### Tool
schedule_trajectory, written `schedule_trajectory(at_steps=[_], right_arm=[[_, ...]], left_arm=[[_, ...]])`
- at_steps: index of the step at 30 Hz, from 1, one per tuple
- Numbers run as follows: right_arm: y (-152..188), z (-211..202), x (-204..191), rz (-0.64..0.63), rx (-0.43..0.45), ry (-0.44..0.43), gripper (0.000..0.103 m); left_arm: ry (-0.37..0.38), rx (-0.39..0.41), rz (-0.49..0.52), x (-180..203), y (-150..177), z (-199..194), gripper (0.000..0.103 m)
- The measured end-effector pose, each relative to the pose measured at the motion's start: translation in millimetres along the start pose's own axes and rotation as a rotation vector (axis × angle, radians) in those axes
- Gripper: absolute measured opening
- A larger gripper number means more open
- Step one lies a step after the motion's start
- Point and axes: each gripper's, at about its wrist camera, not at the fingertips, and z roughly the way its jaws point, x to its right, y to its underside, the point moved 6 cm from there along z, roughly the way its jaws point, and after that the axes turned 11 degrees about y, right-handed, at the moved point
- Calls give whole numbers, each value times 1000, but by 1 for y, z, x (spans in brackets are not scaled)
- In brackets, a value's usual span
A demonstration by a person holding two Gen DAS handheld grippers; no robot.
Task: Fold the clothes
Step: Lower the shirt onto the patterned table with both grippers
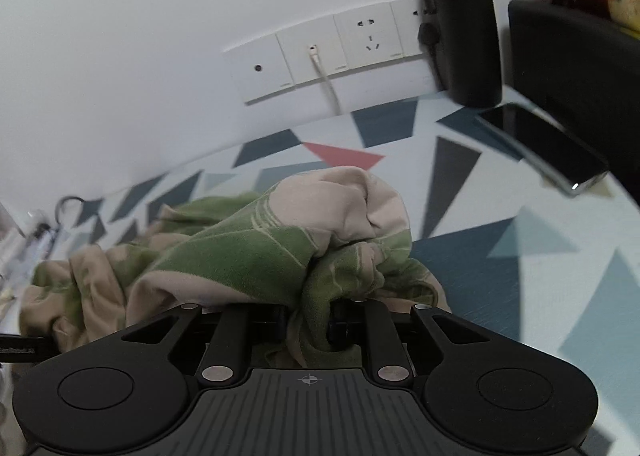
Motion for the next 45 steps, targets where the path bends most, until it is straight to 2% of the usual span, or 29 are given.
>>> schedule_trajectory(at_steps=[7, 9, 11, 17, 29, 33, 35, 37, 39, 45], right_arm=[[8, 11, -3, -155, 1, 75, 19], [11, 15, -4, -199, 2, 97, 27], [13, 18, -5, -240, 2, 117, 30], [12, 24, -9, -264, -1, 120, 38], [10, 35, -9, -269, 1, 120, 62], [8, 36, -8, -267, -3, 125, 65], [6, 34, -7, -244, -8, 125, 66], [3, 32, -6, -212, -2, 115, 72], [1, 31, -3, -192, 5, 102, 87], [4, 38, 2, -191, -12, 104, 100]], left_arm=[[-28, -19, -13, 2, -3, 12, 22], [-25, -29, -14, 2, -5, 14, 22], [-26, -34, -10, 2, -6, 15, 23], [-24, -26, -18, 2, -6, 16, 26], [-25, -20, -19, 1, -7, 16, 27], [-25, -20, -32, 1, -8, 14, 28], [-21, -14, -47, -1, -8, 12, 32], [-35, -3, -48, -3, -7, 9, 45], [-44, 5, -40, -5, -5, 8, 51], [-65, 10, -50, -11, -3, 12, 70]])
